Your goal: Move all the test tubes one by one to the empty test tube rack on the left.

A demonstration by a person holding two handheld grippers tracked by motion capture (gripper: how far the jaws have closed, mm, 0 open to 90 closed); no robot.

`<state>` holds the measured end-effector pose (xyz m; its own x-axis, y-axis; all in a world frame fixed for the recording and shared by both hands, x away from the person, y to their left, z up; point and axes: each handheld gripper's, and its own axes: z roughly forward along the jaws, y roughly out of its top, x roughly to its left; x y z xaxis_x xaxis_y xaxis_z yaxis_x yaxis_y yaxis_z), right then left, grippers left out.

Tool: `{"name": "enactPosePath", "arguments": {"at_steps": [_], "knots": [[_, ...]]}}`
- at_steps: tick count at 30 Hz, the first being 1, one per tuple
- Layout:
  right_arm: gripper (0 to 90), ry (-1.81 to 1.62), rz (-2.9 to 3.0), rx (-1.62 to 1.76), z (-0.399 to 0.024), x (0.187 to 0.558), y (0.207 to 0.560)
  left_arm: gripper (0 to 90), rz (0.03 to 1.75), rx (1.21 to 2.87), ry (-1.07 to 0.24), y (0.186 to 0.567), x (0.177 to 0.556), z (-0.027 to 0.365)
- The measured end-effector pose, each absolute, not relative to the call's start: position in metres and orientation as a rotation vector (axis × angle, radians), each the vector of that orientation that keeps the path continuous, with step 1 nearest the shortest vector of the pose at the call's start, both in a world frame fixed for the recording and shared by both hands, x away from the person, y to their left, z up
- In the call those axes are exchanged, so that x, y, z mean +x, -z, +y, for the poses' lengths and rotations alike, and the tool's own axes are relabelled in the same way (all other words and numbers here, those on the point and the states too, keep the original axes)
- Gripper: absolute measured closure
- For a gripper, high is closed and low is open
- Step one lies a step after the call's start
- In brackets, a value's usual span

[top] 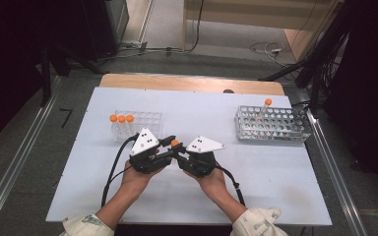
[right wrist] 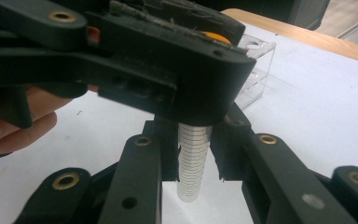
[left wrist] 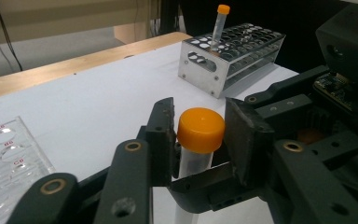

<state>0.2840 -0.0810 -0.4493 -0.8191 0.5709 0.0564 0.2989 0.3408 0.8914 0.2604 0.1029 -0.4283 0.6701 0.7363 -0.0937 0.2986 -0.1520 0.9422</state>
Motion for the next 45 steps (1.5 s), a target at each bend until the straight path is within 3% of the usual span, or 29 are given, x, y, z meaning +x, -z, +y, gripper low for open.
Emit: {"name": "enactPosePath", "arguments": {"at_steps": [2, 15, 17, 19, 20, 25, 37, 45], "knots": [[71.4, -1.470, 2.343, 0.776, -0.081, 0.284, 0.449, 69.5, 0.836, 1.737, -0.476, 0.429, 0.261, 0.104], [70.5, -1.471, 2.345, 0.754, -0.081, 0.283, 0.449, 70.7, 0.836, 1.730, -0.470, 0.428, 0.261, 0.105], [60.7, -1.471, 2.351, 0.748, -0.081, 0.283, 0.449, 70.9, 0.838, 1.726, -0.476, 0.428, 0.261, 0.105], [37.3, -1.465, 2.356, 0.760, -0.080, 0.283, 0.448, 71.0, 0.836, 1.721, -0.482, 0.427, 0.261, 0.106], [30.0, -1.462, 2.354, 0.766, -0.080, 0.284, 0.448, 71.0, 0.839, 1.718, -0.488, 0.427, 0.261, 0.107], [18.0, -1.438, 2.335, 0.804, -0.087, 0.289, 0.446, 71.1, 0.856, 1.699, -0.509, 0.423, 0.263, 0.114], [17.6, -1.405, 2.246, 0.937, -0.125, 0.305, 0.442, 71.1, 0.980, 1.547, -0.647, 0.389, 0.284, 0.159], [18.4, -1.406, 2.203, 0.968, -0.139, 0.309, 0.437, 71.0, 1.062, 1.527, -0.738, 0.390, 0.304, 0.179]]}}
